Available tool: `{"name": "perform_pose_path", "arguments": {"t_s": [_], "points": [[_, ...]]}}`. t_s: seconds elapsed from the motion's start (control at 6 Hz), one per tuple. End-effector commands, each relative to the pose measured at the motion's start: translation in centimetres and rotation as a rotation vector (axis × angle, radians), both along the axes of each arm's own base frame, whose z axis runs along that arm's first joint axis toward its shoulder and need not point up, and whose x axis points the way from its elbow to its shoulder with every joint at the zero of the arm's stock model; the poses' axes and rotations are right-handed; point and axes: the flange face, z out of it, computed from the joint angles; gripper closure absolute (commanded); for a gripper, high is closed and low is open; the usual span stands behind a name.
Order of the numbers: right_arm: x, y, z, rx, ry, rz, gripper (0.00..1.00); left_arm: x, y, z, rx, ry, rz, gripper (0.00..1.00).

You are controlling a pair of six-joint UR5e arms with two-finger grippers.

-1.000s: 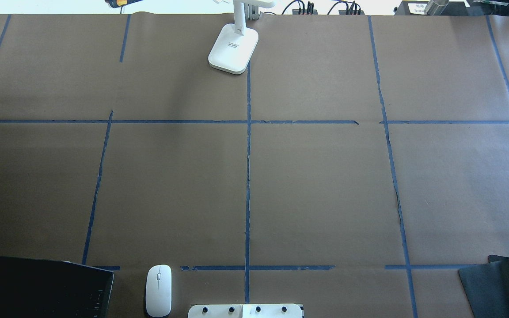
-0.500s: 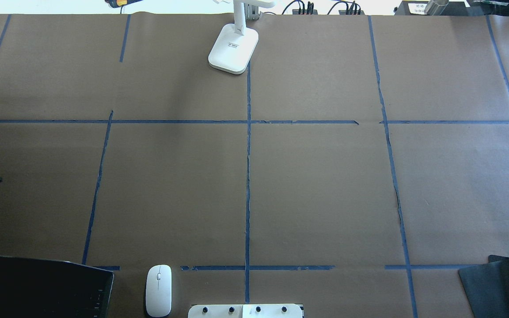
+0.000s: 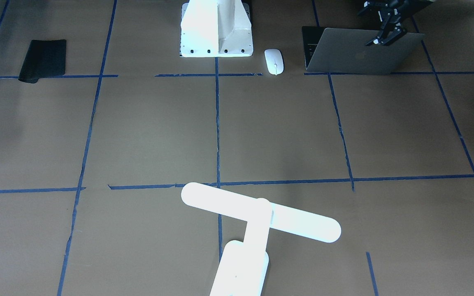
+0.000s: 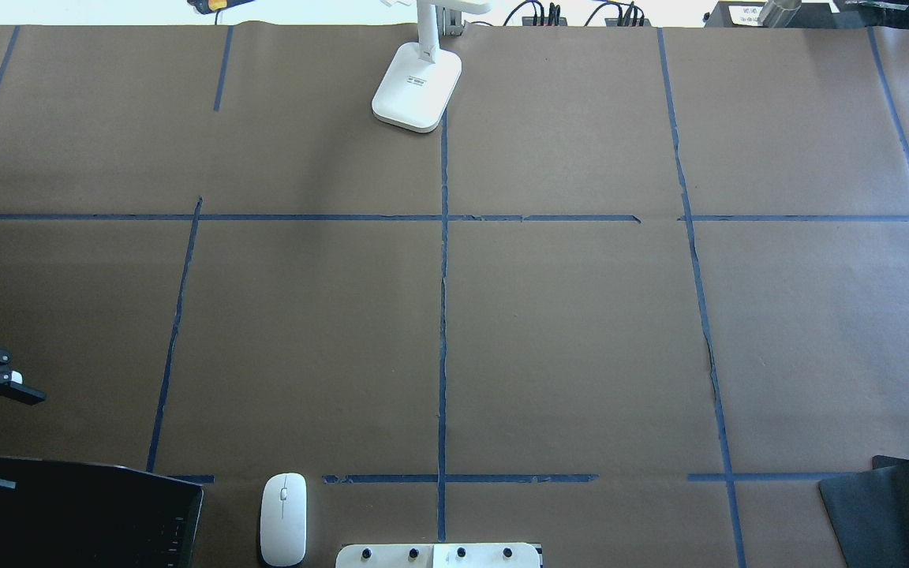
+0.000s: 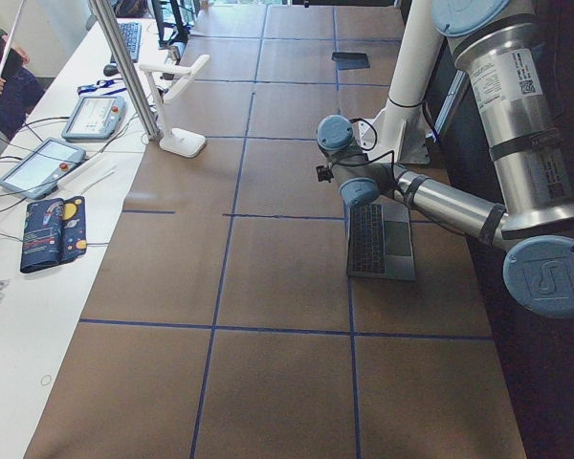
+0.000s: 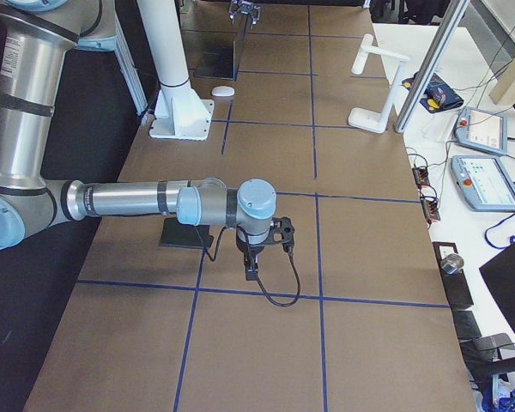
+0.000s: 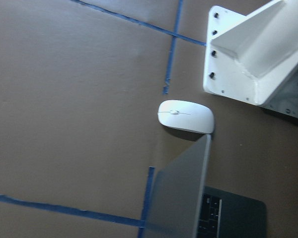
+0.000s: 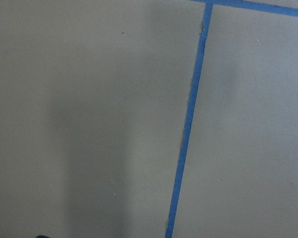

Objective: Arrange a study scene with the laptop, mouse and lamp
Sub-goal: 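Lower the left gripper and grasp the dark grey laptop's near edge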

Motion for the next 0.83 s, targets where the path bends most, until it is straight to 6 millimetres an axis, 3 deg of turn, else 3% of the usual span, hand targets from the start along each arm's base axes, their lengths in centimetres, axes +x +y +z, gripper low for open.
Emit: {"name": "perform_pose_path", "arguments": {"t_s": [0.0, 0.33, 0.67], "points": [[0.0, 0.0, 0.1, 0.0, 0.0, -0.001, 0.0, 0.8, 1.2, 2.3, 0.079, -0.07, -0.002, 0.03], [0.0, 0.0, 0.1, -0.001, 0.002, -0.001, 0.0, 0.5, 1.4, 3.2, 0.09, -0.089, 0.002, 0.06], [0.0, 0.0, 0.1, -0.001, 0.0, -0.001, 0.0, -0.3, 1.6, 4.2, 0.067, -0.114, -0.006, 0.74]]}}
